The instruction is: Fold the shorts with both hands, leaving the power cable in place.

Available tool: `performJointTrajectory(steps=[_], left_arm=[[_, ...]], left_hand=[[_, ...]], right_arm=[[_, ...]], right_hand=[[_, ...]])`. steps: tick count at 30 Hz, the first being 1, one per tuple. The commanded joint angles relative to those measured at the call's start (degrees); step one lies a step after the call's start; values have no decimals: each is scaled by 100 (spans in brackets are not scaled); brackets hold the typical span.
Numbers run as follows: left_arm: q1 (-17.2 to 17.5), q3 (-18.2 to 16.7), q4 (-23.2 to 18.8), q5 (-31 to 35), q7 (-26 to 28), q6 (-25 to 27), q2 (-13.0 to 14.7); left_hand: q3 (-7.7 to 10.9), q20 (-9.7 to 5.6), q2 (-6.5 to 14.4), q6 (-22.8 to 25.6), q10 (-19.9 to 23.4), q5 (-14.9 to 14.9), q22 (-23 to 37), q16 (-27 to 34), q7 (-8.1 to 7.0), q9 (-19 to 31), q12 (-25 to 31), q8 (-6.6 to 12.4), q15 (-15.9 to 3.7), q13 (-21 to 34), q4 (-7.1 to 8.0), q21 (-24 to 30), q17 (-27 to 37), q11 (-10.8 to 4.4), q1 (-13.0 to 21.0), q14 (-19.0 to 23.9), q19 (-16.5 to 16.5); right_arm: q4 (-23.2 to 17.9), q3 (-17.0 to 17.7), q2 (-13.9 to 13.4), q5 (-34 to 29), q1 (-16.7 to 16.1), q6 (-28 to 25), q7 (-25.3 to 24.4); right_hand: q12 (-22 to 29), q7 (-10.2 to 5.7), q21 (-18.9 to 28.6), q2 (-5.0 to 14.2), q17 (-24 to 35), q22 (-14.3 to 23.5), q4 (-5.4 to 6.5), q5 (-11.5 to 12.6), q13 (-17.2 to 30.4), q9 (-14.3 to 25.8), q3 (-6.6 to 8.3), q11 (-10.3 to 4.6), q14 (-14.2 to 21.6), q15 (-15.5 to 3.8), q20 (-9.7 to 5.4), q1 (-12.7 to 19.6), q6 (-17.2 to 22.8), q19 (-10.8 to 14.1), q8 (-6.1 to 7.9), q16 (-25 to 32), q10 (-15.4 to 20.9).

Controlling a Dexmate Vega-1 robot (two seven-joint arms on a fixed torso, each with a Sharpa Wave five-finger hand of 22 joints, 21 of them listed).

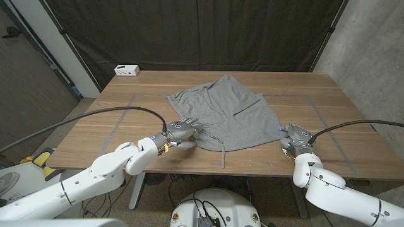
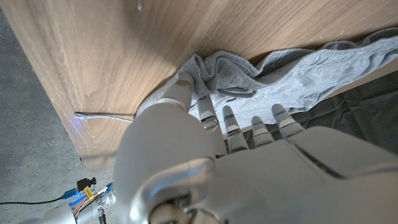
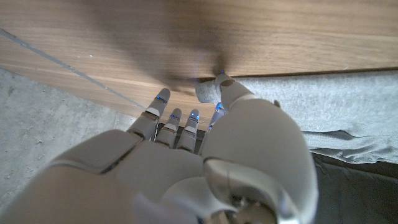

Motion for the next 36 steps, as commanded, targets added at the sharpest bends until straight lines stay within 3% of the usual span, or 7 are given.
performJointTrajectory(steps=[1, 6, 8, 13, 21, 28, 36], left_arm=[[46, 2, 71, 56, 228, 81, -74], [35, 1, 83, 18, 232, 81, -82], [13, 2, 102, -20, 225, 47, -82], [-38, -40, 120, -205, 170, -56, -55], [-147, -143, 190, -612, 72, -303, 6], [-236, -299, 270, -1089, 8, -559, 78], [-339, -544, 429, -1923, -153, -1005, 192]], left_hand=[[69, -23, 73, 51, 112, -10, 6, 0, 66, 81, 24, 16, -10, -1, 15, 39, 6, 20, 69, 89, 85], [153, -66, 90, 231, 171, 13, 9, -33, 334, 207, -7, 95, -51, 3, 15, 39, 4, -14, 167, 104, 121], [167, -113, 78, 308, 199, 23, 9, -35, 340, 237, -11, 128, -98, 3, 11, 39, 3, -48, 187, 122, 132], [209, -174, 43, 460, 259, 83, 8, -49, 444, 315, -27, 196, -162, 4, -17, 31, 2, -85, 253, 132, 139], [223, -279, -66, 745, 353, 213, 2, -66, 473, 416, -45, 330, -267, 4, -57, 12, 1, -164, 305, 120, 141], [223, -289, -113, 811, 399, 287, 0, -67, 491, 460, -54, 368, -284, 4, -68, 8, 1, -178, 324, 127, 157], [224, -316, -150, 860, 454, 369, -1, -65, 537, 513, -63, 400, -282, 4, -74, 26, 0, -172, 346, 142, 229]], right_arm=[[412, -37, 298, -378, -87, 444, -607], [354, 108, 261, -349, -194, 529, -538], [288, 190, 255, -330, -255, 500, -526], [38, 374, 79, -134, -318, 327, -163], [-392, 511, -238, 152, -302, -61, 339], [-1044, 200, -676, 515, 319, -1118, 1232], [-1685, 417, -799, 868, 252, -1841, 1051]], right_hand=[[84, 373, 99, 142, 49, 33, 51, -69, 21, 68, -268, -183, 412, -555, -54, 136, 1495, 255, 398, 162, 670], [97, 503, 143, 204, 64, 37, 36, -77, 20, 68, -313, -156, 548, -585, -35, 201, 1764, 366, 462, 223, 857], [94, 593, 154, 226, 65, 37, -13, -75, 21, 69, -299, -50, 575, -577, -23, 294, 1790, 397, 457, 231, 917], [65, 783, 168, 177, 45, 33, -124, -81, 21, 70, -242, -53, 600, -546, 24, 495, 1967, 446, 506, 203, 976], [-11, 1029, 118, -88, 33, 16, -180, -131, 24, 44, -137, 49, 491, -434, 117, 665, 2355, 375, 616, 72, 985], [-36, 964, 85, -166, 46, 14, -142, -153, 25, 18, -94, 8, 378, -384, 115, 662, 2396, 318, 591, 5, 1002], [-83, 930, 68, -187, 57, 16, -118, -159, 27, 5, -57, -1, 313, -354, 105, 656, 2381, 287, 553, -28, 924]])
